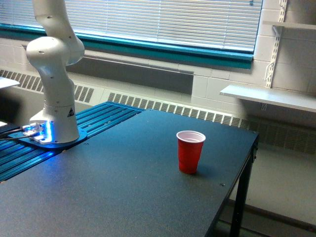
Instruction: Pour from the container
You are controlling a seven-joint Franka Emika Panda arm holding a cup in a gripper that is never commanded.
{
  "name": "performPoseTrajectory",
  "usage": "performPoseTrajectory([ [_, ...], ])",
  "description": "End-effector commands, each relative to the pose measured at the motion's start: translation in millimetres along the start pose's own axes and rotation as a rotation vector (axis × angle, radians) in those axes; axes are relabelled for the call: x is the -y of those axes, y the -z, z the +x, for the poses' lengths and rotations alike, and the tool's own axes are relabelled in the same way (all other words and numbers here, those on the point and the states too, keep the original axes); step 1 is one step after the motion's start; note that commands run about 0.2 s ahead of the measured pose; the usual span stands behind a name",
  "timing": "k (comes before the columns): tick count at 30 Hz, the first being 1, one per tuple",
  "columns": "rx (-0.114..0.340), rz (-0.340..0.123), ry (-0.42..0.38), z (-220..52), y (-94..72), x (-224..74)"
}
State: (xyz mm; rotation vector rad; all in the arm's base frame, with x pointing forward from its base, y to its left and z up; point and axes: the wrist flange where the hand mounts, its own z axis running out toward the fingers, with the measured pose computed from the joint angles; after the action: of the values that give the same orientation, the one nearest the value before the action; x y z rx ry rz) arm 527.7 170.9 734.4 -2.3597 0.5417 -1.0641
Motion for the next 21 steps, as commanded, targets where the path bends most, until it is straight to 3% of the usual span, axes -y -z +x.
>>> performPoseTrajectory([
  [1,-0.053,0.038,0.014,7.5,32.9,17.4],
  [12,-0.07,0.031,-0.015,5.1,31.3,-0.4],
  [21,-0.086,-0.03,-0.004,-4.4,24.2,-37.9],
])
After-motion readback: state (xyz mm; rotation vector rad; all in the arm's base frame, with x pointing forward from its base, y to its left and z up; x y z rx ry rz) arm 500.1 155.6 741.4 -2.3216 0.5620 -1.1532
